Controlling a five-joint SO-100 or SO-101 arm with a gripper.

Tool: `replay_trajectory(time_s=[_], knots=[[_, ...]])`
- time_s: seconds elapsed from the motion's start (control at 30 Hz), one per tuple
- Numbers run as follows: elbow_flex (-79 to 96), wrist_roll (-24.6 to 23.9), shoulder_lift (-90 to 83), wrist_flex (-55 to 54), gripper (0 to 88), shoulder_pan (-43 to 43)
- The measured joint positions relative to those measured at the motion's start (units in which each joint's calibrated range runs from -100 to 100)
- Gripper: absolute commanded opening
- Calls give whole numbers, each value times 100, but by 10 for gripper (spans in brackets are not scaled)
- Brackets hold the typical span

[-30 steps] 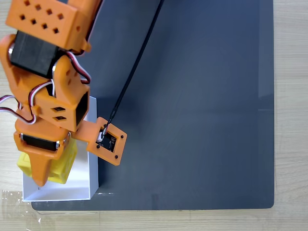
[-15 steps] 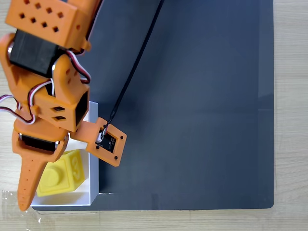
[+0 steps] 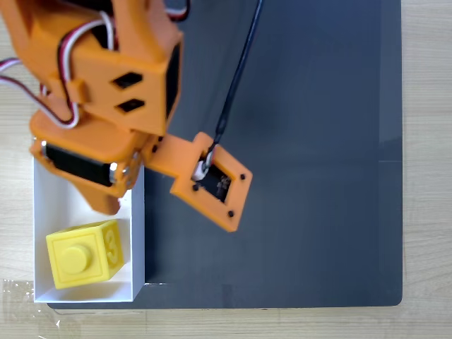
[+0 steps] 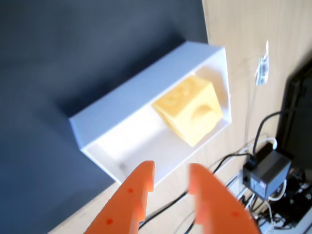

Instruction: Grasp a yellow block and put it in the box

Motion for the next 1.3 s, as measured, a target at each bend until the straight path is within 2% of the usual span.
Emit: replay_trajectory(time_s=[0.27, 0.57, 0.73, 0.8, 0.97, 1.3], knots=[[2909, -37, -3059, 251, 10, -909], [8184, -37, -7375, -1142, 10, -1718], [10289, -37, -9541, -943, 10, -1907], [10623, -37, -10114, -554, 10, -2114], [10632, -37, -10291, 389, 10, -2573], [10623, -37, -10400, 537, 10, -2600]])
